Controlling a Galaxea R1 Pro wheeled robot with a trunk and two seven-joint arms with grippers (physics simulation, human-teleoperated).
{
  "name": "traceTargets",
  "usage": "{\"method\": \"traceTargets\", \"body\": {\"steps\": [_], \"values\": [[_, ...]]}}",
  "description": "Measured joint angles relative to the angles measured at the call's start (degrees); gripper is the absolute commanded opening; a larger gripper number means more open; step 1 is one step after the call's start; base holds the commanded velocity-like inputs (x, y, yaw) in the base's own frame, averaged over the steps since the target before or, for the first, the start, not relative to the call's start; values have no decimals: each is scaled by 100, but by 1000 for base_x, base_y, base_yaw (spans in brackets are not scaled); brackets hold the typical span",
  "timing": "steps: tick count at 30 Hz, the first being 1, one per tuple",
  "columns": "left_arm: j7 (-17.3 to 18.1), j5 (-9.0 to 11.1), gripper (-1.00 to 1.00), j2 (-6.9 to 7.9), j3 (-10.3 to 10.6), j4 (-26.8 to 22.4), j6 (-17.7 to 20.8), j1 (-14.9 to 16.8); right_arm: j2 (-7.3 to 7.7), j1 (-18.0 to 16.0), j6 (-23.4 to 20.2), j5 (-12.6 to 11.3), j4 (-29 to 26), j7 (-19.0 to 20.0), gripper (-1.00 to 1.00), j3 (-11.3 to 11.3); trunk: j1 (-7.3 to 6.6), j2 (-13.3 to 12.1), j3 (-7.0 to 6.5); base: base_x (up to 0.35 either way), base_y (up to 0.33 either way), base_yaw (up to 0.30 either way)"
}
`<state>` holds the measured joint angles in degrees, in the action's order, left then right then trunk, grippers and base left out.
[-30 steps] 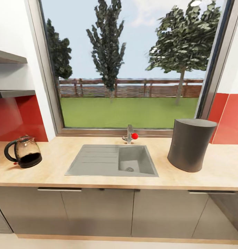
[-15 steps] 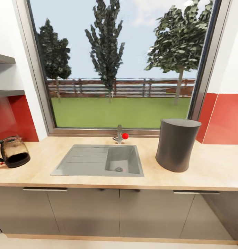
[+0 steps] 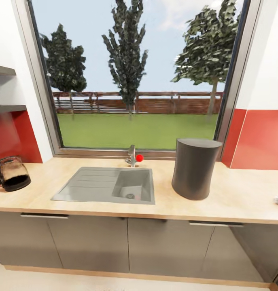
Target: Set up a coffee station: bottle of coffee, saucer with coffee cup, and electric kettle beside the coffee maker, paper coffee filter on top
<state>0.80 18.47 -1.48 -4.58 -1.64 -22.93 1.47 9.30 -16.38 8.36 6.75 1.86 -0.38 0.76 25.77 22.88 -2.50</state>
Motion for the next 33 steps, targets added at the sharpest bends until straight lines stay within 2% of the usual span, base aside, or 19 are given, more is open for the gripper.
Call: {"method": "traceTargets", "body": {"steps": [9, 15, 28, 33], "values": [[0, 0, 100, 0, 1, 0, -10, 0, 0, 1, 0, -1, -2, 0, -100, 0, 0, 0, 0, -3, -28, 285], [0, 2, 100, 2, 0, 1, -10, 1, 5, 1, 1, 1, 1, 6, -100, 0, 0, 0, 0, 0, 181, 25], [0, 2, 100, 0, -1, 1, -12, 3, 10, 66, 58, 7, -2, 20, -100, 0, -1, 0, 0, 0, 49, 1], [0, 1, 100, 5, -3, 1, -12, 1, 19, 74, 70, 12, -2, 177, -100, -1, 0, -1, 0, 0, 137, 0]]}}
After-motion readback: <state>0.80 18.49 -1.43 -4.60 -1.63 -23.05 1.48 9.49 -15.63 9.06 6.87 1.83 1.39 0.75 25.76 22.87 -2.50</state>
